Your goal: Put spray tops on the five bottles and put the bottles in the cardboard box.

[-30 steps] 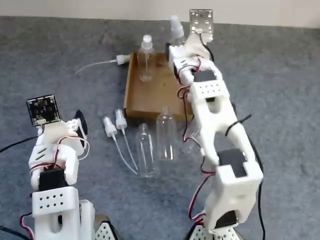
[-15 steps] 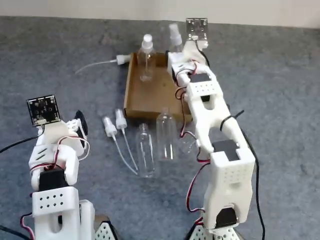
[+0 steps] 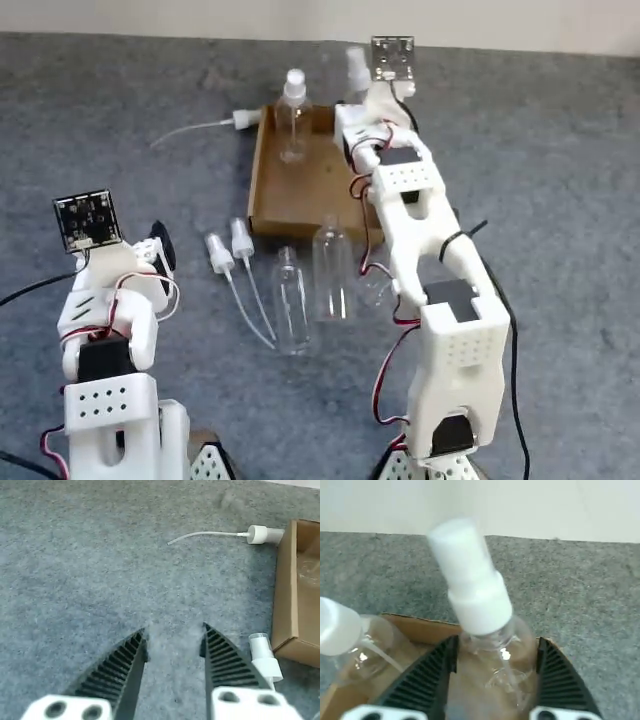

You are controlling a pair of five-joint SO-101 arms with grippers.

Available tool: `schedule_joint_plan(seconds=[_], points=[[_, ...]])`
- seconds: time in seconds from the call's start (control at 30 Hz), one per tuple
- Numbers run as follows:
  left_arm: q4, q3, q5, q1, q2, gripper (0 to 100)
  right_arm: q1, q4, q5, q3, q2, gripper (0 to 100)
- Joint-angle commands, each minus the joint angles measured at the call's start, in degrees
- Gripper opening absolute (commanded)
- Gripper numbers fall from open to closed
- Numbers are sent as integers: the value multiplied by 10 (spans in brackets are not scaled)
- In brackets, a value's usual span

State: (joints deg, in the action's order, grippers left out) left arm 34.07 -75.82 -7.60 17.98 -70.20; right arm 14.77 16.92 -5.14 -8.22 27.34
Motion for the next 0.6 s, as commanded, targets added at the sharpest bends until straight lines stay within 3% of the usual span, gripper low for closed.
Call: schedule_joint_plan(seconds=[0.0,0.3,0.47,0.57], points=[[-10,2,-5,7,-4,119,11,-7,3,-37,-15,197],[-10,2,-5,7,-4,117,17,24,4,-46,-15,299],[-10,2,-5,7,-4,117,15,29,4,-79,-15,304],[-10,2,-5,7,-4,117,16,84,4,-128,-15,304]])
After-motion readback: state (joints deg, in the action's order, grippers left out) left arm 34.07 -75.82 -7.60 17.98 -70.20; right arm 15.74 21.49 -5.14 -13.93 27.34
